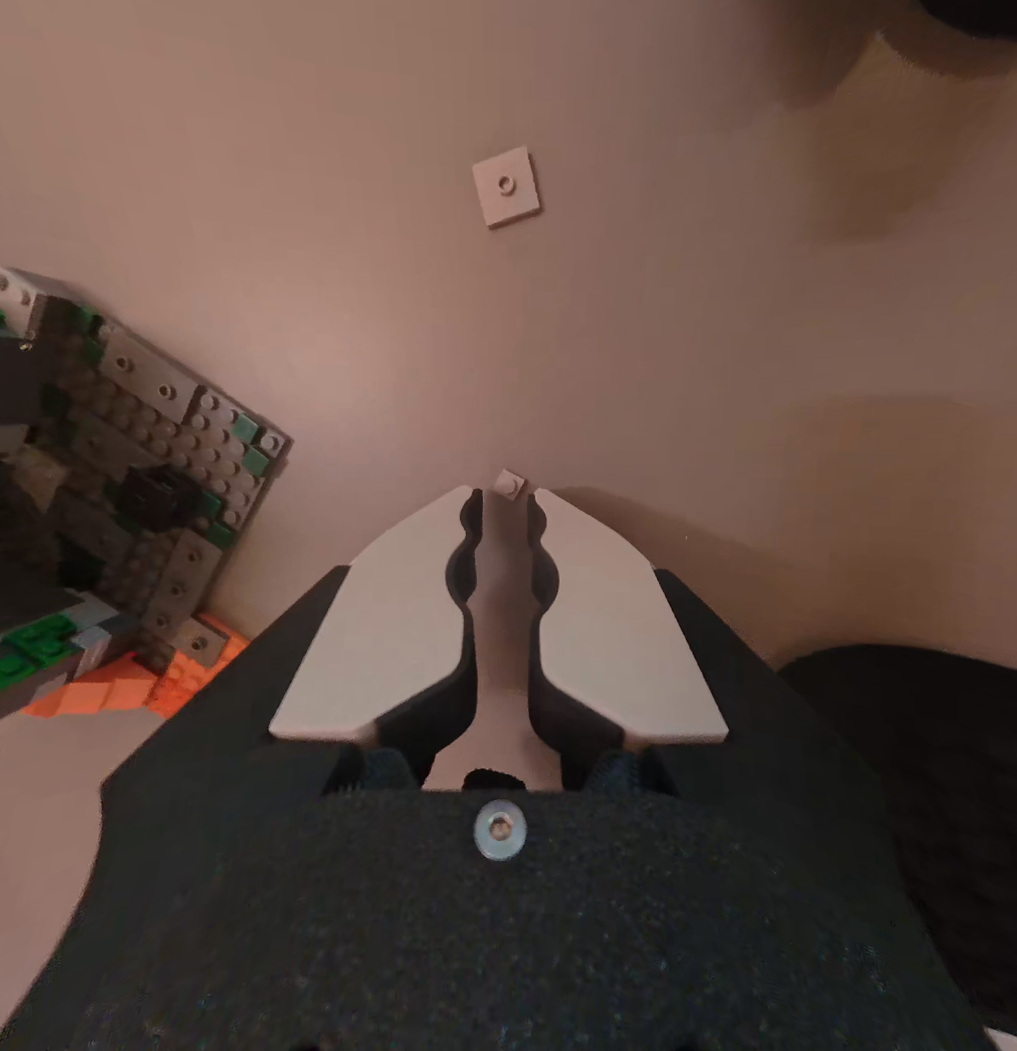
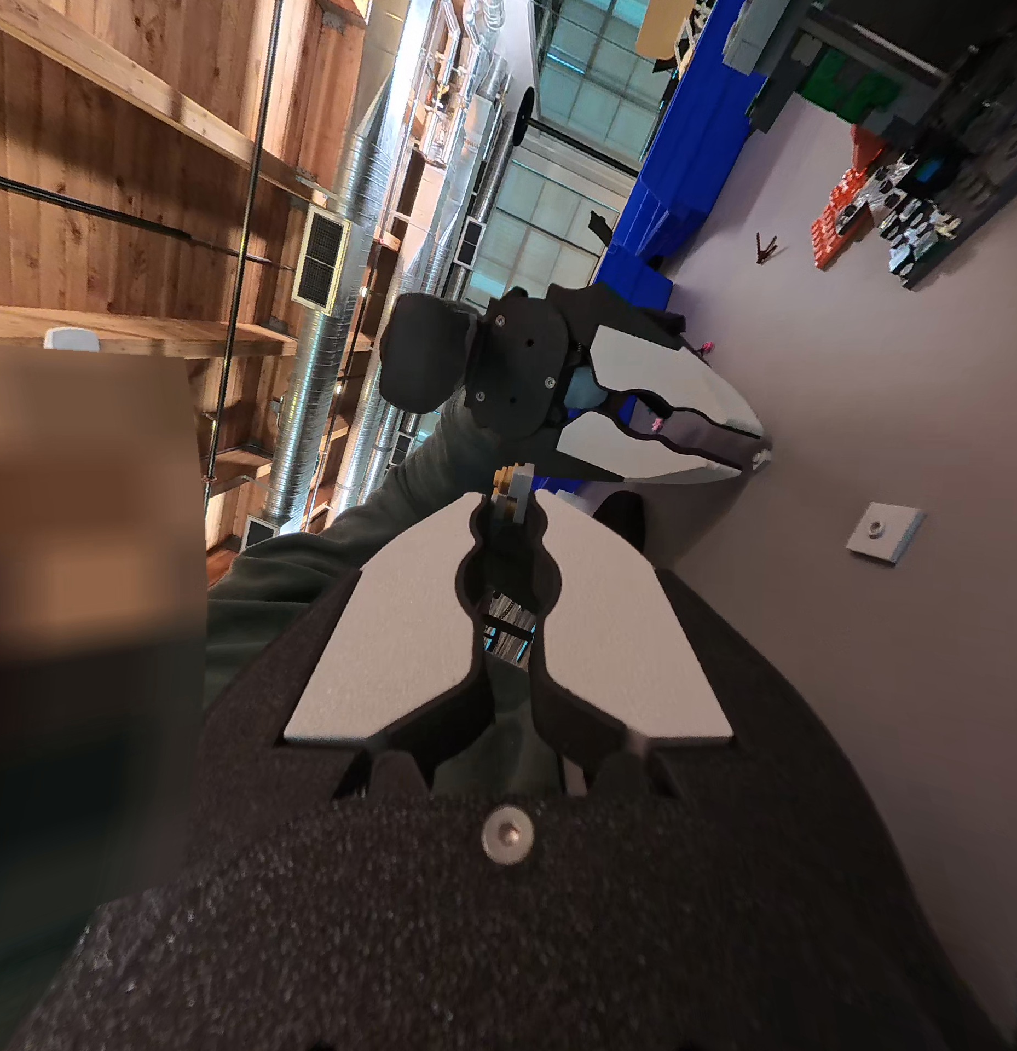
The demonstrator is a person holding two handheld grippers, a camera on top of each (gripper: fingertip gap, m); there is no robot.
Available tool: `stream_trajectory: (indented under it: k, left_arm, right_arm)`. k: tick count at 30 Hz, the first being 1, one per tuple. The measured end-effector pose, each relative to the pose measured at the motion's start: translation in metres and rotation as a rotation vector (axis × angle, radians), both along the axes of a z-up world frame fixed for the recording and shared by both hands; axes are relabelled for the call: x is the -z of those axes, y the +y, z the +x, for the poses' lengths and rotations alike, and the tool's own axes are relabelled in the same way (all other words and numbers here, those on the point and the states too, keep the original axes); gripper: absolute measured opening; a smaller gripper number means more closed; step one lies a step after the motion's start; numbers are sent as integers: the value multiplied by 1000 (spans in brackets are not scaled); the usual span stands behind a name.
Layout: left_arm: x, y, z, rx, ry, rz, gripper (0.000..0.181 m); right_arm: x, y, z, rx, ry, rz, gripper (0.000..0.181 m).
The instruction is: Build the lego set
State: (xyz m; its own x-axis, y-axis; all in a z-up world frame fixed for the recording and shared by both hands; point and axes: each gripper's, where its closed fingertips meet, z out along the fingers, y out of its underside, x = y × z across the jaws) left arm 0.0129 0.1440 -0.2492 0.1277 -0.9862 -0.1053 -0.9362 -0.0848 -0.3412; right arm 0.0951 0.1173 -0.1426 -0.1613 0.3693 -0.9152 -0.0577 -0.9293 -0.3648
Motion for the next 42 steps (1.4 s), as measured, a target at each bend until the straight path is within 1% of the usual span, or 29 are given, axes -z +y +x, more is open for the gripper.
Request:
stream_trajectory:
  k: [6,12,19,22,26,30,33,37,42]
  left_arm:
    - [4,0,-1,89,-10,-34,12]
    - [4,-2,2,161,-105,-49,8]
    - [4,-5,6,194,-180,-52,5]
    - [4,-4,8,180,-194,-48,0]
    - [1,-5,9,165,-211,-34,0]
    - [2,-5,7,191,-201,-23,10]
    - [3,-4,6,231,-202,-23,14]
    - [2,-5,9,270,-220,-52,14]
    - [4,-5,11,248,-221,-92,10]
  right_arm:
    - [0,-1,0,-5,3,2,11]
    - [1,-2,0,-17,5,-1,11]
    - [3,-3,-2,-30,-4,2,11]
    - [5,-3,-3,-32,-13,-2,11]
    - [7,-4,-5,-38,-30,-1,11]
    - [8,-4,-6,-44,-37,1,11]
    - [9,-4,-6,-44,-38,1,11]
    - [9,-4,-5,-38,-34,-3,11]
    - [9,-2,-3,-34,-26,-12,11]
